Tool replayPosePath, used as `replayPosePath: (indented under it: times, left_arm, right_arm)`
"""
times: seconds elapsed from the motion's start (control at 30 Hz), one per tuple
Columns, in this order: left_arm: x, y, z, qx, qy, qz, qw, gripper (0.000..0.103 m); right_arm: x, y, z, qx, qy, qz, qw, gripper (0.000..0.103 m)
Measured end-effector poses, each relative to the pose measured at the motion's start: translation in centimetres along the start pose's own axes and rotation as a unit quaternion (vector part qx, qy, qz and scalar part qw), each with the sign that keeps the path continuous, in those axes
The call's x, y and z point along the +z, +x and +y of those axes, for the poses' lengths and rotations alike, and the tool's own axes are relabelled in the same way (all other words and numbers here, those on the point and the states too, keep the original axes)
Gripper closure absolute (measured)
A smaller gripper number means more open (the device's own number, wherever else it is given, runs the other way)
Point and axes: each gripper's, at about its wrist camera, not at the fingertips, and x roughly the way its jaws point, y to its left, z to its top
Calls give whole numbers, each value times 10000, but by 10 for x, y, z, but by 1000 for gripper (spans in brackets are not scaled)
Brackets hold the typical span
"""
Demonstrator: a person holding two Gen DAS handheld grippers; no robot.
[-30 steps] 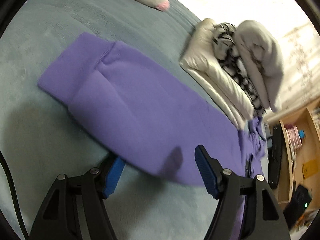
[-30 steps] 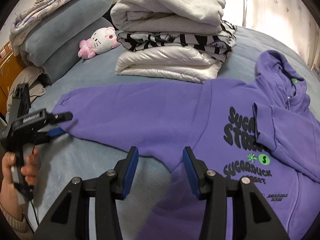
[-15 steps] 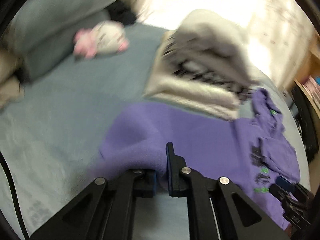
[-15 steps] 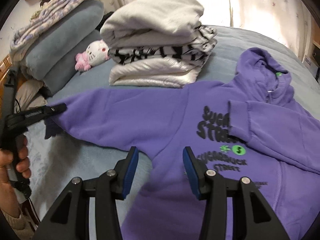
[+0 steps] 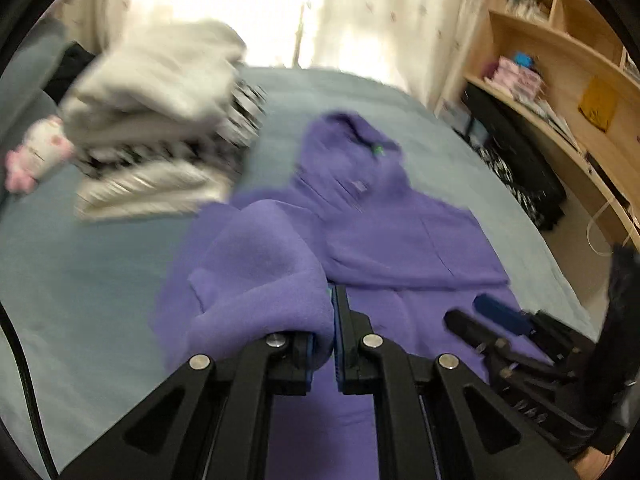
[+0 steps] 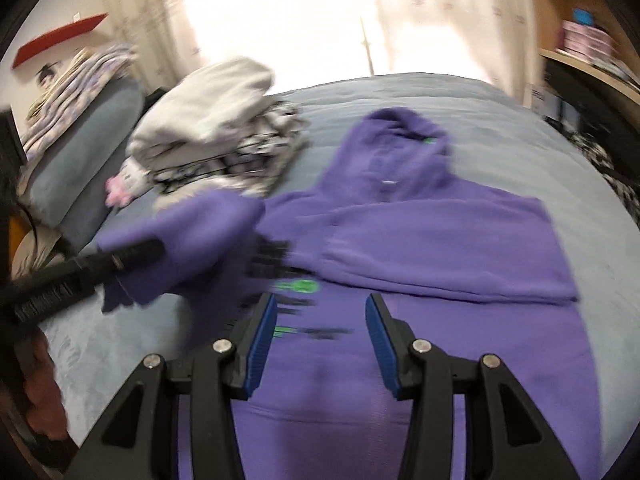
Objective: Fold large clothes
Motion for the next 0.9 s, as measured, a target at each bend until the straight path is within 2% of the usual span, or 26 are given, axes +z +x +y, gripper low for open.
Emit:
replayPosePath:
  times: [0.07,0.17,0.2,0.27,0.37,0.4,0.43,0.53,0.7,0.9]
  left_arm:
    - [-11,30,-23,-50,17,267,9996,97]
    - [-30,60,-46,76,210,559,9982,97]
    - [-36,69,-53,150,292,641,9974,96]
    - [-48,84,-61,228,444,785,9957,85]
    - [-59,88,-63,86,497,890,9948,54]
    - [-60,89,-61,-13,438,943,9946,37]
    - [-61,87,-57,-155,328,989,9944,26]
    - [-67,80,-50,-468,97,1052,9933,22]
    - [-69,67,-41,-635,-122,1176,9910,21]
    - [-76,39,-46,-652,213,930,9933,20]
  right_arm:
    - [-6,-4,-25,-161,158,20,9997,57]
    - [-18,-8,-64,-360,457,121,9982,57]
    - [-22,-8,-73,-391,529,161,9977,57]
    - [-31,-7,-87,-420,641,257,9967,57]
    - [-40,-5,-98,-373,683,350,9964,57]
    - [-42,-3,-99,-339,677,374,9964,57]
    - [-43,-1,-99,-297,675,395,9965,57]
    - [-43,2,-91,-128,646,437,9969,57]
    - [-42,-4,-68,70,322,369,9988,57]
    - [-42,-16,-42,271,-67,267,9993,57]
